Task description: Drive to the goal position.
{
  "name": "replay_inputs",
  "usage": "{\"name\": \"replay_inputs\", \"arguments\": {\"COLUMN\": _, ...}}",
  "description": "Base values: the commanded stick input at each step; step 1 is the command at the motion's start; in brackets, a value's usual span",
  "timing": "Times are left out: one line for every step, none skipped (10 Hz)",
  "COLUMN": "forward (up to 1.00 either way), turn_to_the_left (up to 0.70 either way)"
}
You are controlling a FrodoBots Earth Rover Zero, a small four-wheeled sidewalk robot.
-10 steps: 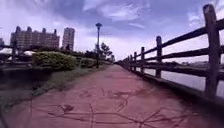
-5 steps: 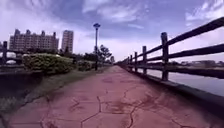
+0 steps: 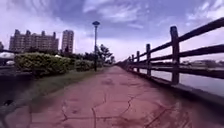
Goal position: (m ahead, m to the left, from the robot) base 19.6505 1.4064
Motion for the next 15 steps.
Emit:
{"name": "replay_inputs", "arguments": {"forward": 1.00, "turn_to_the_left": 0.00}}
{"name": "replay_inputs", "arguments": {"forward": 1.00, "turn_to_the_left": 0.00}}
{"name": "replay_inputs", "arguments": {"forward": 1.00, "turn_to_the_left": -0.02}}
{"name": "replay_inputs", "arguments": {"forward": 1.00, "turn_to_the_left": -0.13}}
{"name": "replay_inputs", "arguments": {"forward": 1.00, "turn_to_the_left": 0.00}}
{"name": "replay_inputs", "arguments": {"forward": 1.00, "turn_to_the_left": 0.00}}
{"name": "replay_inputs", "arguments": {"forward": 1.00, "turn_to_the_left": 0.00}}
{"name": "replay_inputs", "arguments": {"forward": 1.00, "turn_to_the_left": 0.00}}
{"name": "replay_inputs", "arguments": {"forward": 1.00, "turn_to_the_left": 0.00}}
{"name": "replay_inputs", "arguments": {"forward": 1.00, "turn_to_the_left": 0.00}}
{"name": "replay_inputs", "arguments": {"forward": 1.00, "turn_to_the_left": 0.00}}
{"name": "replay_inputs", "arguments": {"forward": 1.00, "turn_to_the_left": 0.00}}
{"name": "replay_inputs", "arguments": {"forward": 1.00, "turn_to_the_left": -0.16}}
{"name": "replay_inputs", "arguments": {"forward": 1.00, "turn_to_the_left": -0.11}}
{"name": "replay_inputs", "arguments": {"forward": 1.00, "turn_to_the_left": -0.01}}
